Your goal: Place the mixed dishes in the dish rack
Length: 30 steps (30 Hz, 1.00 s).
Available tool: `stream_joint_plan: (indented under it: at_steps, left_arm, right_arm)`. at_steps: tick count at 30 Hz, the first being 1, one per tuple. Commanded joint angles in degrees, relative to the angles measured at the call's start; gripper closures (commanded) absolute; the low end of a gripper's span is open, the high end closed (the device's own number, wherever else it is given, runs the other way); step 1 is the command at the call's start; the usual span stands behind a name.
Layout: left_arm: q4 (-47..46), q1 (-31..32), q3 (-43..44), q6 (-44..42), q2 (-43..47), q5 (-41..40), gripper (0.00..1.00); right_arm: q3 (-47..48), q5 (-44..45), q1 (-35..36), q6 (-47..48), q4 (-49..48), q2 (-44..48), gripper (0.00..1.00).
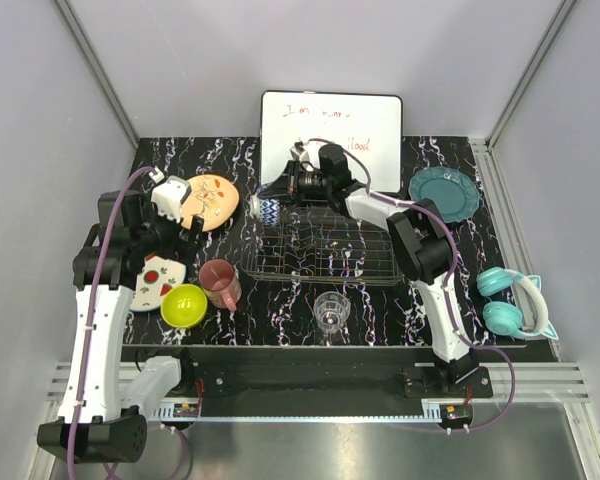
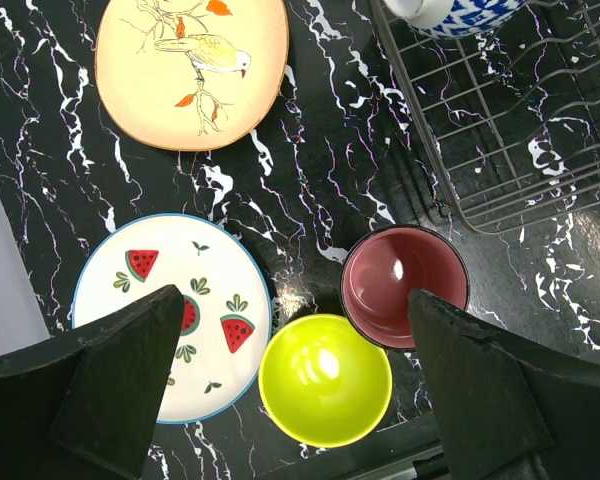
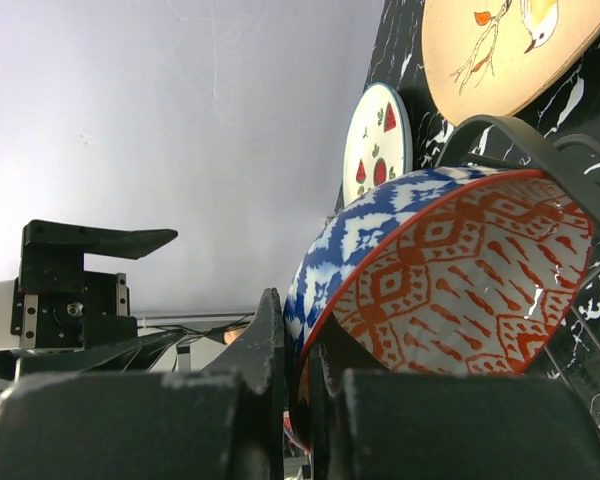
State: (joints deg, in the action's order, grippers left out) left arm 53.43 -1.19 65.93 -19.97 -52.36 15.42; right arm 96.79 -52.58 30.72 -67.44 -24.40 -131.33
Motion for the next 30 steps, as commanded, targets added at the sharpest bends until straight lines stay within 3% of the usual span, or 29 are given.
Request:
stream_joint_plan:
  at_steps: [1,9,11,13,14,20,30]
  left_arm:
    - [-1.49,-0.3,-0.01,-0.51,1.03,-0.66,0.01]
    - [-1.49,-0.3,0.07,-0.6,1.12,-0.39,0.01]
    - [-1.49,-0.3,-0.1,-0.77,1.29,-0.22,0.01]
    - [-1.49,-0.22,-0.19,-0.69,1.21,-0.3,0.01]
    - [-1.49,-0.3,-0.19,-0.78,1.38,-0.3,0.01]
    - [-1.31,-0.22,-0.45,-0.51,1.91,-0.3,0.01]
    - [2.9,-0.48,-0.28,-3.32,4.01,-5.13,0.01]
  right_arm:
    - [-1.52,2.83,0.04,2.65,-5.05,2.39,1.0]
    - [-6.78,6.69,0.04,7.32,-0.82,6.34,1.0]
    - [-8.11,7.66,0.13,8.64,-0.04,7.74,0.95]
    - [-9.08,8.63,0.22,10.21,1.11,8.1,0.86]
    - [-9.08,9.24,0.13,10.74,2.77,8.45,0.76]
    - [-6.45,11.52,1.27,17.42,12.26,9.95,0.4]
    - [-9.78,24.26,2.59,29.89,26.05,23.73,0.29]
